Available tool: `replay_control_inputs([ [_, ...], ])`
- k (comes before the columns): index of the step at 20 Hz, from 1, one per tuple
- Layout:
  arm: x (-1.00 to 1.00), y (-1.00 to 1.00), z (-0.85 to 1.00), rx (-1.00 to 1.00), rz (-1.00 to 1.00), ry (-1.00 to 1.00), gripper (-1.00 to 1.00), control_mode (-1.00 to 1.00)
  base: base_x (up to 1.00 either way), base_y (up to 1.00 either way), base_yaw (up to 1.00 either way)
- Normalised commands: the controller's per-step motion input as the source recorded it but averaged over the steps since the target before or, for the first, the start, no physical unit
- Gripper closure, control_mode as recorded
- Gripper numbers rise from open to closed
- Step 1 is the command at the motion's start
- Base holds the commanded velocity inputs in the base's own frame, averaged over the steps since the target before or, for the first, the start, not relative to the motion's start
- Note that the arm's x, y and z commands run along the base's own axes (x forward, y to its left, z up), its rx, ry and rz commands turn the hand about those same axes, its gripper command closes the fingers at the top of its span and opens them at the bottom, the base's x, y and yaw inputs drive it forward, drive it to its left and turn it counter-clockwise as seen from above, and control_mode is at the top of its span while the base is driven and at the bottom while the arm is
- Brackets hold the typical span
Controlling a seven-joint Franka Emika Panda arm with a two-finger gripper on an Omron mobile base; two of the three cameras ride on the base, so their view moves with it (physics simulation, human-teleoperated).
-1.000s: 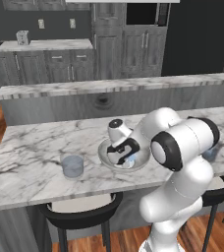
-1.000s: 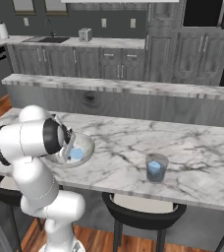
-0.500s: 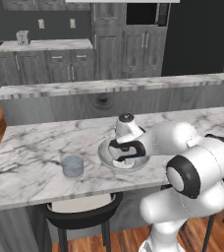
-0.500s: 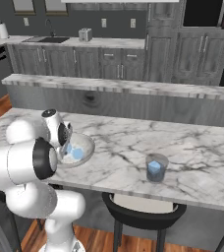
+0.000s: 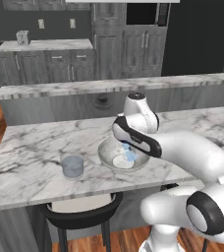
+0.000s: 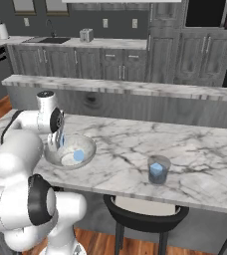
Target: There are four ice cubes in the ice bowl. Place two ice cubes in each glass of water.
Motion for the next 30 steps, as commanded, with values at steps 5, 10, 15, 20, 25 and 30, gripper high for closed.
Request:
replay_control_inputs([
  [5,-0.6,0.13,0.61,0.0,0.35,0.02,1.0,-1.0,0.0,0.0,0.0],
  [10,-0.4,0.26,0.18,0.0,0.33,-0.16,1.0,-1.0,0.0,0.0,0.0],
  [15,-0.08,0.37,0.0,0.0,0.29,-0.23,1.0,-1.0,0.0,0.0,0.0],
  [20,0.0,0.41,0.27,0.0,0.33,0.0,1.0,-1.0,0.0,0.0,0.0],
  [25,0.0,0.47,0.32,-0.02,0.33,0.13,1.0,-1.0,0.0,0.0,0.0],
  [30,0.03,0.56,-0.1,-0.07,0.23,0.05,1.0,-1.0,0.0,0.0,0.0],
])
